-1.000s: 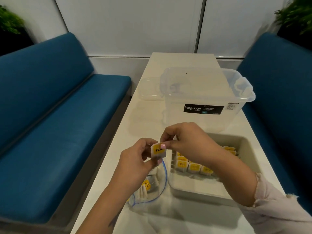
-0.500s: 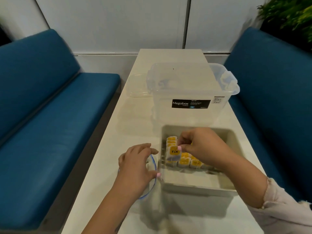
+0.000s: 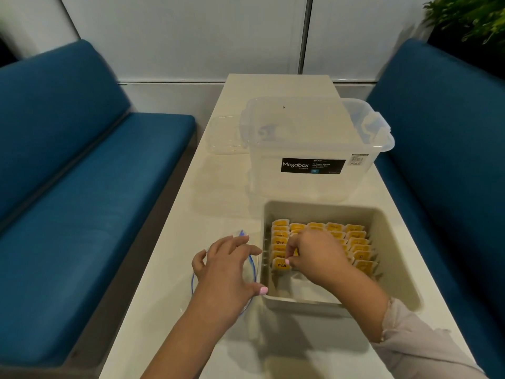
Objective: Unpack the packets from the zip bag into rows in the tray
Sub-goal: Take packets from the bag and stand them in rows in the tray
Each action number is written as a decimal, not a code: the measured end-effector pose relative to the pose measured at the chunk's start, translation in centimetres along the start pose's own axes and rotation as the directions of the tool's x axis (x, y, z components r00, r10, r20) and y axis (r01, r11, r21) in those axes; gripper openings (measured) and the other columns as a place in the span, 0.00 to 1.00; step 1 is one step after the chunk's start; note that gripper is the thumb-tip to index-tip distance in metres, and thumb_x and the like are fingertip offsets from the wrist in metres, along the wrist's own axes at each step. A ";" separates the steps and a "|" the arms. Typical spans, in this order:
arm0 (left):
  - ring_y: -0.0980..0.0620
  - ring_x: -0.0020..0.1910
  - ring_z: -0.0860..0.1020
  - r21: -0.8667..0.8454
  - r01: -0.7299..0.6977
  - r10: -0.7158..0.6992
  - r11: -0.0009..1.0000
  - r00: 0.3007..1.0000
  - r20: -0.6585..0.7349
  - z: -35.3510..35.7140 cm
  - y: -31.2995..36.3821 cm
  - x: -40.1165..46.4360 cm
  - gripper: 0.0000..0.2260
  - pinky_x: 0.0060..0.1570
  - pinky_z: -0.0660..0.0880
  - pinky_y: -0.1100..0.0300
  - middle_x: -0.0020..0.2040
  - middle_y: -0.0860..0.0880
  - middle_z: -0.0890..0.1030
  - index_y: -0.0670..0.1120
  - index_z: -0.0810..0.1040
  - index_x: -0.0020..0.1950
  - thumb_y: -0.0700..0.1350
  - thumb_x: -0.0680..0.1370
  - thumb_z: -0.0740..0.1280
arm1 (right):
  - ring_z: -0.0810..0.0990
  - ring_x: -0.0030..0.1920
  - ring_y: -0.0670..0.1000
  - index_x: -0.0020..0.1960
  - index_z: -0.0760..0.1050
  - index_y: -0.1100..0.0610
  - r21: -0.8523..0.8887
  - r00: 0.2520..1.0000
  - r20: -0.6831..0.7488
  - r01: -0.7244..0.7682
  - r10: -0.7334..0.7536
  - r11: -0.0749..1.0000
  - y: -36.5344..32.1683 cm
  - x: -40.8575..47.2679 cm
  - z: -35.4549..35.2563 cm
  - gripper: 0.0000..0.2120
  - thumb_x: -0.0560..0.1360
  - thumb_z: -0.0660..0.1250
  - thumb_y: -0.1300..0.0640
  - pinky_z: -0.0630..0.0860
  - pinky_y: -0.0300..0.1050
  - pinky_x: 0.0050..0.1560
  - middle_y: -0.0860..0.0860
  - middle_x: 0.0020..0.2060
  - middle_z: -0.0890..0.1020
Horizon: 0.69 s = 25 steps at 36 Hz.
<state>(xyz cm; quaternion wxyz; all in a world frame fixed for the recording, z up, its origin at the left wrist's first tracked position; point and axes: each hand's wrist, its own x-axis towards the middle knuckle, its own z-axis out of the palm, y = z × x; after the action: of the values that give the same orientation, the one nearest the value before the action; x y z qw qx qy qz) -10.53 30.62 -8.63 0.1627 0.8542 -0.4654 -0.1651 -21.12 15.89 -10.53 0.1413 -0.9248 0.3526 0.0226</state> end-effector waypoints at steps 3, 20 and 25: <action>0.60 0.73 0.53 -0.005 0.004 -0.004 1.000 1.000 0.001 -0.1 0.1 -0.1 0.25 0.70 0.50 0.53 0.72 0.64 0.59 0.63 0.69 0.63 0.57 0.68 0.73 | 0.74 0.48 0.48 0.46 0.81 0.47 -0.013 1.000 -0.003 -0.005 0.005 1.000 0.2 0.1 0.3 0.04 0.73 0.69 0.48 0.66 0.41 0.44 0.43 0.36 0.71; 0.60 0.73 0.53 0.007 0.039 -0.039 0.999 0.999 0.018 -0.2 0.3 0.0 0.25 0.70 0.50 0.53 0.72 0.64 0.59 0.64 0.68 0.62 0.58 0.68 0.72 | 0.77 0.49 0.49 0.46 0.81 0.46 -0.008 1.000 -0.006 -0.028 0.028 1.000 -0.2 0.6 1.0 0.05 0.73 0.69 0.48 0.72 0.42 0.46 0.46 0.45 0.79; 0.63 0.70 0.56 -0.090 0.000 -0.010 0.996 0.993 -0.117 -0.7 -1.0 -0.1 0.17 0.64 0.50 0.60 0.68 0.66 0.63 0.64 0.70 0.59 0.47 0.74 0.68 | 0.77 0.47 0.47 0.45 0.81 0.47 0.055 0.999 -0.004 -0.035 0.035 0.998 0.0 0.4 0.5 0.05 0.71 0.72 0.48 0.68 0.39 0.44 0.45 0.47 0.80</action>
<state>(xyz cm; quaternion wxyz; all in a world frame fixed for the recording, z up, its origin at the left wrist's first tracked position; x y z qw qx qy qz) -9.56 31.29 -8.42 0.2276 0.8554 -0.4450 -0.1360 -20.81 15.78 -11.11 0.1653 -0.9142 0.3697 0.0132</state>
